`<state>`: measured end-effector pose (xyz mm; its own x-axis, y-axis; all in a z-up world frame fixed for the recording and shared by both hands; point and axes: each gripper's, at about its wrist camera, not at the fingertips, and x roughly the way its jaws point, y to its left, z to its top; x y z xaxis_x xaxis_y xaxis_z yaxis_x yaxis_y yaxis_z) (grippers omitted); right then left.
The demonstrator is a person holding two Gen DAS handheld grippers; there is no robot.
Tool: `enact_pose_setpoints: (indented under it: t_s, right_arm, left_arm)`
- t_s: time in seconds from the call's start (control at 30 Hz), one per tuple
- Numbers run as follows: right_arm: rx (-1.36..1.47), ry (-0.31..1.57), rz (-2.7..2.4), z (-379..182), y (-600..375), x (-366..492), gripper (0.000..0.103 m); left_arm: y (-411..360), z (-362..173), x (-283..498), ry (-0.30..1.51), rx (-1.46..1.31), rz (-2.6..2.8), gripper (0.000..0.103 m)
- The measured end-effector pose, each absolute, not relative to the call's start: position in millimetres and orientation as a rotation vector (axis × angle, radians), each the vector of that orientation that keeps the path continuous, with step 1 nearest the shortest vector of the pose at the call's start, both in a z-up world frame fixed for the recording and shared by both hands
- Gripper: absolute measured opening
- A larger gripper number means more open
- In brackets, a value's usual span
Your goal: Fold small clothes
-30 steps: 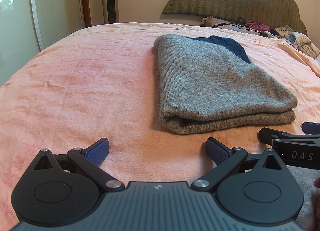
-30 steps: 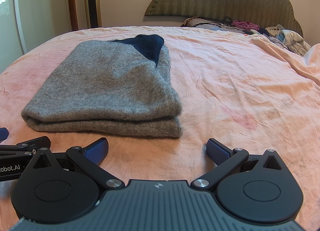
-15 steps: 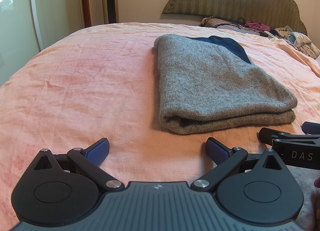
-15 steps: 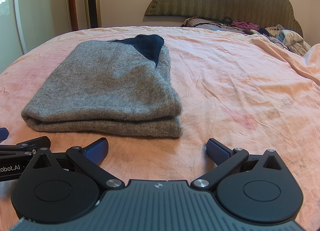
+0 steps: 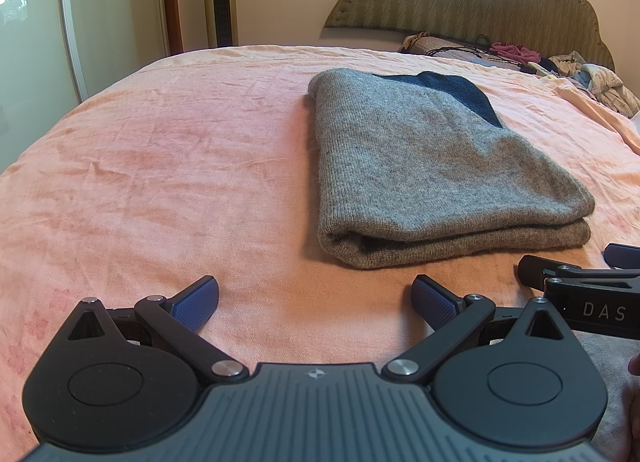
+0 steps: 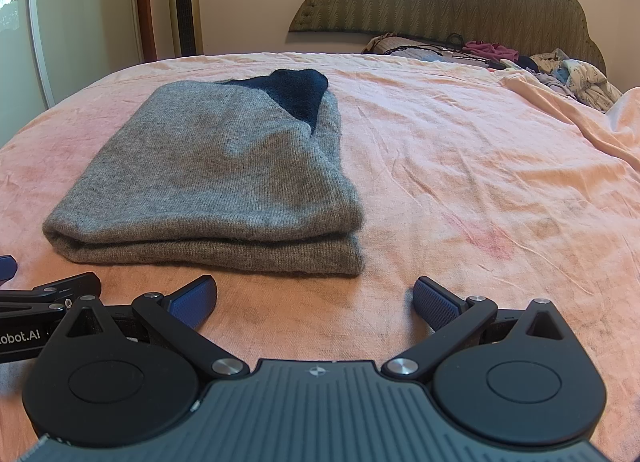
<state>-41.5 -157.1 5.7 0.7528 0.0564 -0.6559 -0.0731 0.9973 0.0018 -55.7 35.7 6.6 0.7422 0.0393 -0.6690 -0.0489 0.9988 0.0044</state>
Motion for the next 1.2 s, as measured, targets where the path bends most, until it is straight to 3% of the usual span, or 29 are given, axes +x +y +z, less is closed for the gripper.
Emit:
enact_pose_setpoints:
  t_s: [0.8,0.9,1.1,1.2]
  right_arm:
    - [-0.024,0.715,0.07,6,-157,-41,0.103]
    - [-0.025,0.714,0.071,5,-157,-42,0.103]
    - [-0.025,0.714,0.069,5,-157,-41,0.103]
    - [-0.025,0.714,0.069,5,-157,-41,0.103]
  left_arm:
    - [38,11,-52,0.771,0.011,0.011,0.103]
    - [51,31,-47,0.813,0.002,-0.033,0.103]
    - [95,98,-51,0.732,-0.125,-0.12,0.103]
    - [106,106,-54,0.713,-0.191,-0.093,0.103]
